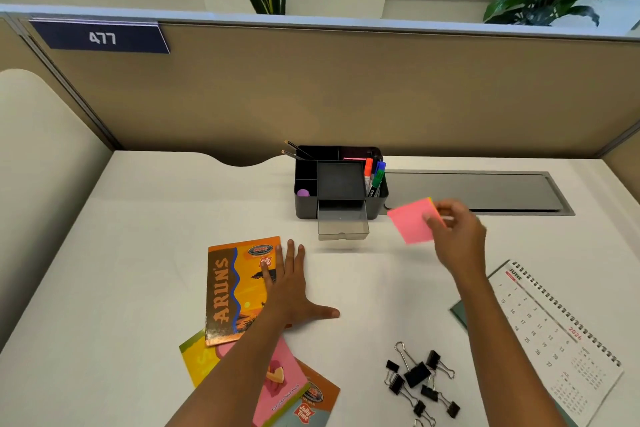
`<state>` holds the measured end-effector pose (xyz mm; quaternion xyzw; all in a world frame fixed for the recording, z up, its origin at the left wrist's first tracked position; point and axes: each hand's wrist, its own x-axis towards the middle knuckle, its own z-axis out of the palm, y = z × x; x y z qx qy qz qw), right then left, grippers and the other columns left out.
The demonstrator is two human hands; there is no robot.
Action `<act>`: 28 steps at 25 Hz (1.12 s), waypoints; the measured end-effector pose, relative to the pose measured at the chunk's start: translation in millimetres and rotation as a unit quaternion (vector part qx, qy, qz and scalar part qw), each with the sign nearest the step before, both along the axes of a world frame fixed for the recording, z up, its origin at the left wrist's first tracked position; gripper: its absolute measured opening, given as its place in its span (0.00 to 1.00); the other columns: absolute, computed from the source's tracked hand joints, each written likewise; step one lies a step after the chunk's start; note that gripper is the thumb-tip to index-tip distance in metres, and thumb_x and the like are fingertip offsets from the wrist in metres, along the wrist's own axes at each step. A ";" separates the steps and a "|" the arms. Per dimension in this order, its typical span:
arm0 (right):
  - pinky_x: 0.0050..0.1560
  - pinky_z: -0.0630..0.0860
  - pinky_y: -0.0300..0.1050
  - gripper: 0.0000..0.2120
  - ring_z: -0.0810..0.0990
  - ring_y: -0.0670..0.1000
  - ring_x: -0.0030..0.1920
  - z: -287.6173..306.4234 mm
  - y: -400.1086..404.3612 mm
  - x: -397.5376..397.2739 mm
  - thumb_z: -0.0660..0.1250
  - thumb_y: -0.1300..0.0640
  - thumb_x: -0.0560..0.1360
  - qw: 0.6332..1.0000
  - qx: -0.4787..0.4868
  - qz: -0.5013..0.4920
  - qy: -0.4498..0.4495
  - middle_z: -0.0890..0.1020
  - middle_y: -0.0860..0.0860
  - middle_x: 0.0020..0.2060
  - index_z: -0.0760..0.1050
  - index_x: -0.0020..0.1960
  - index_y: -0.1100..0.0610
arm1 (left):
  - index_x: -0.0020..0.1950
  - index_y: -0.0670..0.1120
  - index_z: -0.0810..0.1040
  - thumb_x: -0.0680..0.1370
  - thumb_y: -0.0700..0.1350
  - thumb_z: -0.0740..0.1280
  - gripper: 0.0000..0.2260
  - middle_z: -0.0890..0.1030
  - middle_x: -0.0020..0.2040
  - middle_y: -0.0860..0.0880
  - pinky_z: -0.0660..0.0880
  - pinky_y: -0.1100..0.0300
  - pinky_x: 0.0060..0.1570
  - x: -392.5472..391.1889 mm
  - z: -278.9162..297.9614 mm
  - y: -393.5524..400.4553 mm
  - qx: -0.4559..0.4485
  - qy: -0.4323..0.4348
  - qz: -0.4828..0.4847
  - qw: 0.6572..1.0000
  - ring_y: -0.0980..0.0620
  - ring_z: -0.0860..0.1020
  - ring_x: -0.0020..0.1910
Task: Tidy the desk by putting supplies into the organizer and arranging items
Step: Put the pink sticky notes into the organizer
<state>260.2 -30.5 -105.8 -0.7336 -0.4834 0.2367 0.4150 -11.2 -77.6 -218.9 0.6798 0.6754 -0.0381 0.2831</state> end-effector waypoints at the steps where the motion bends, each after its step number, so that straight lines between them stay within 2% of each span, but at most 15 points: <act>1: 0.45 0.73 0.40 0.07 0.81 0.52 0.45 14.4 11.0 -2.3 0.69 0.62 0.75 0.999 0.051 0.005 -0.014 0.84 0.52 0.46 0.79 0.53 0.57 | 0.78 0.49 0.31 0.55 0.80 0.64 0.67 0.27 0.76 0.49 0.33 0.35 0.70 0.1 -0.1 -0.1 -0.001 0.000 0.000 1.000 0.45 0.25 0.74; 4: 0.47 0.73 0.33 0.05 0.79 0.47 0.45 48.9 45.4 -15.3 0.66 0.64 0.76 0.984 0.170 0.051 -0.036 0.82 0.49 0.44 0.78 0.51 0.57 | 0.78 0.49 0.31 0.55 0.80 0.64 0.67 0.27 0.76 0.49 0.34 0.35 0.71 -0.5 0.4 -0.6 0.000 -0.001 0.000 1.000 0.44 0.25 0.74; 8: 0.49 0.72 0.33 0.09 0.77 0.46 0.46 64.0 95.3 -40.4 0.62 0.68 0.77 0.958 0.226 0.149 -0.095 0.81 0.49 0.44 0.78 0.50 0.59 | 0.78 0.48 0.31 0.52 0.81 0.61 0.68 0.27 0.76 0.49 0.35 0.34 0.71 -0.5 1.0 -0.4 -0.005 0.001 -0.002 1.000 0.44 0.25 0.74; 10: 0.50 0.73 0.37 0.10 0.77 0.49 0.47 58.4 118.2 -49.6 0.61 0.69 0.76 0.951 0.209 0.192 -0.119 0.81 0.50 0.44 0.78 0.50 0.58 | 0.77 0.48 0.31 0.51 0.82 0.59 0.68 0.27 0.76 0.49 0.34 0.34 0.71 0.1 1.2 -0.6 -0.006 -0.001 -0.002 1.000 0.44 0.25 0.73; 15: 0.52 0.77 0.53 0.11 0.78 0.54 0.49 28.2 154.2 -58.2 0.60 0.67 0.77 0.943 0.122 0.252 -0.181 0.81 0.51 0.46 0.77 0.50 0.54 | 0.77 0.48 0.30 0.54 0.81 0.63 0.68 0.26 0.76 0.49 0.31 0.36 0.69 -0.4 -0.4 0.4 -0.002 0.003 -0.001 1.000 0.43 0.25 0.73; 21: 0.50 0.79 0.50 0.13 0.79 0.54 0.48 13.4 165.9 -61.8 0.59 0.66 0.78 0.948 0.053 0.261 -0.175 0.82 0.52 0.46 0.78 0.50 0.52 | 0.77 0.48 0.31 0.55 0.81 0.64 0.68 0.26 0.76 0.49 0.31 0.36 0.69 -0.4 -1.8 0.9 -0.002 0.009 -0.002 1.000 0.43 0.25 0.73; 25: 0.58 0.79 0.49 0.15 0.81 0.52 0.54 10.0 168.0 -60.8 0.58 0.69 0.79 0.959 0.049 0.237 -0.148 0.83 0.52 0.52 0.80 0.54 0.55 | 0.77 0.48 0.30 0.55 0.80 0.64 0.67 0.27 0.76 0.49 0.33 0.35 0.70 -0.8 -2.2 1.0 -0.002 0.011 -0.002 1.000 0.43 0.25 0.73; 28: 0.60 0.78 0.45 0.17 0.81 0.50 0.55 7.2 161.8 -55.6 0.57 0.71 0.78 0.966 0.061 0.216 -0.128 0.83 0.53 0.53 0.80 0.54 0.56 | 0.77 0.48 0.31 0.56 0.80 0.64 0.67 0.27 0.76 0.48 0.34 0.34 0.71 -0.6 -1.9 0.2 0.001 0.012 -0.002 1.000 0.43 0.26 0.74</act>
